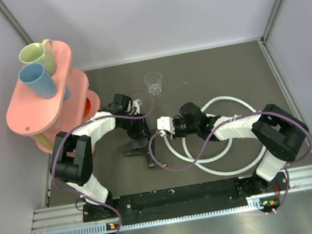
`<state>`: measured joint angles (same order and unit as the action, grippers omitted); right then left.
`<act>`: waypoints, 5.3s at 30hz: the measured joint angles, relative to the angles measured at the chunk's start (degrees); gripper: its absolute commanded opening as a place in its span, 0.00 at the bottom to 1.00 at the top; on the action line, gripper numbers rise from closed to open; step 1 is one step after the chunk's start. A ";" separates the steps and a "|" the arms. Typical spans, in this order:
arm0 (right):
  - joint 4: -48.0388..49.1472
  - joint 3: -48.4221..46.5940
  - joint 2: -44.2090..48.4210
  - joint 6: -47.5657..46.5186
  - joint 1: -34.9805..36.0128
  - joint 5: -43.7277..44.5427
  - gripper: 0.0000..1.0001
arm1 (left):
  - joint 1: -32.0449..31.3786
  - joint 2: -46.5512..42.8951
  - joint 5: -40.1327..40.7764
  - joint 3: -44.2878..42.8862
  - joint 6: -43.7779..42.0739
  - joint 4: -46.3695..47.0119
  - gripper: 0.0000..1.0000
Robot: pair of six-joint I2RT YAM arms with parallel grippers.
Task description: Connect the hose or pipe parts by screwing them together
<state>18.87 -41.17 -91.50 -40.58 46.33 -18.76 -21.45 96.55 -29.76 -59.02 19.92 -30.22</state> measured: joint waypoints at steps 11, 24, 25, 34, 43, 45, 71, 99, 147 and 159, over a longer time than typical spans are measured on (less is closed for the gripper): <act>-4.04 -2.99 -3.52 13.64 -2.21 -4.98 0.00 | -0.02 -0.20 0.15 1.77 0.66 0.20 0.00; -2.99 -3.02 -3.89 21.00 -3.45 -7.30 0.00 | -0.33 -0.72 1.22 1.86 0.26 -0.44 0.47; -2.99 -3.02 -3.89 21.14 -3.45 -7.30 0.00 | -0.57 -0.72 1.44 1.68 -0.15 -0.68 0.48; -2.43 -2.91 -4.02 22.38 -3.45 -7.50 0.00 | -3.04 -0.72 5.25 0.02 -1.75 -2.93 0.51; -0.17 -2.47 -4.59 24.83 -3.43 -7.89 0.00 | -5.33 -0.37 10.40 -1.66 -2.38 -5.40 0.49; 0.00 -2.32 -4.63 25.49 -3.43 -7.89 0.00 | -5.92 0.24 11.69 -2.43 -2.34 -6.19 0.47; 11.82 2.12 -5.73 53.18 -7.54 -12.09 0.00 | -7.17 -2.49 14.75 -0.59 1.73 -4.00 0.00; 0.74 -6.71 -13.62 55.41 -12.61 -29.27 0.00 | -6.36 -2.54 10.23 0.13 -4.13 -3.87 0.49; -5.07 -4.11 -4.24 27.04 -6.58 -15.89 0.00 | -11.17 -0.98 19.56 -2.25 0.74 -5.51 0.00; 4.00 6.27 2.97 9.94 -0.31 -4.66 0.00 | -10.93 0.02 14.56 -2.25 -1.27 -5.53 0.00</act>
<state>22.87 -34.89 -88.53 -30.63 46.02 -23.42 -32.38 96.57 -15.20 -61.28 18.65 -35.75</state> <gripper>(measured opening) 0.102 0.372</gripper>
